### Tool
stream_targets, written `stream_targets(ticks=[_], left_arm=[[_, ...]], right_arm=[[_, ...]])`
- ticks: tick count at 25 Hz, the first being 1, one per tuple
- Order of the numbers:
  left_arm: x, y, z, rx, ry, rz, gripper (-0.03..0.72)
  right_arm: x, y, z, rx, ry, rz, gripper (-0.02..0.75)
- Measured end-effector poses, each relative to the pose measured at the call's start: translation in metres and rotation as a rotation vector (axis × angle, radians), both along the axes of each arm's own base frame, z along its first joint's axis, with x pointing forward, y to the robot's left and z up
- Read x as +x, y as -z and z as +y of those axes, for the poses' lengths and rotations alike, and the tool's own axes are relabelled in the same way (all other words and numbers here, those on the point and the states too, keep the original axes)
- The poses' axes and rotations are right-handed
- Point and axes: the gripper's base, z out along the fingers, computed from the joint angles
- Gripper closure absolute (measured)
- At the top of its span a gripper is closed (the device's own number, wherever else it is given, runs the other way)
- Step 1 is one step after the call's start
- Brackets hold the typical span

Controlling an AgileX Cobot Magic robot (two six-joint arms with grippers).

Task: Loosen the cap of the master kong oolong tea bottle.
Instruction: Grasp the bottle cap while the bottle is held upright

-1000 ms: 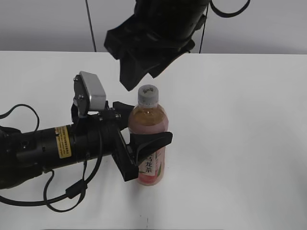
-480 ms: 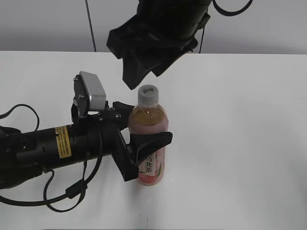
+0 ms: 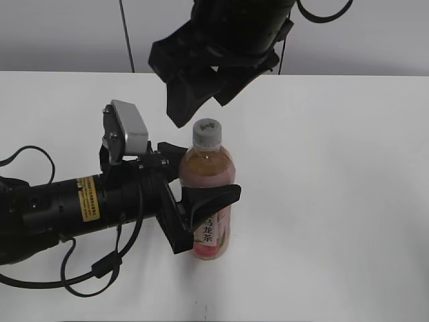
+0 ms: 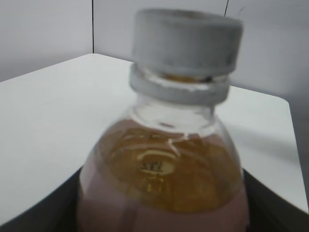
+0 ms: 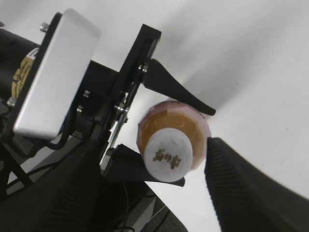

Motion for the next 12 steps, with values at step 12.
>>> stream_targets(ticks=[12], left_arm=[[0.0000,0.0000,0.0000,0.000,0.000,0.000,0.228]], right_arm=[[0.0033,0.0071,0.0018,-0.022,0.001,0.005,0.225]])
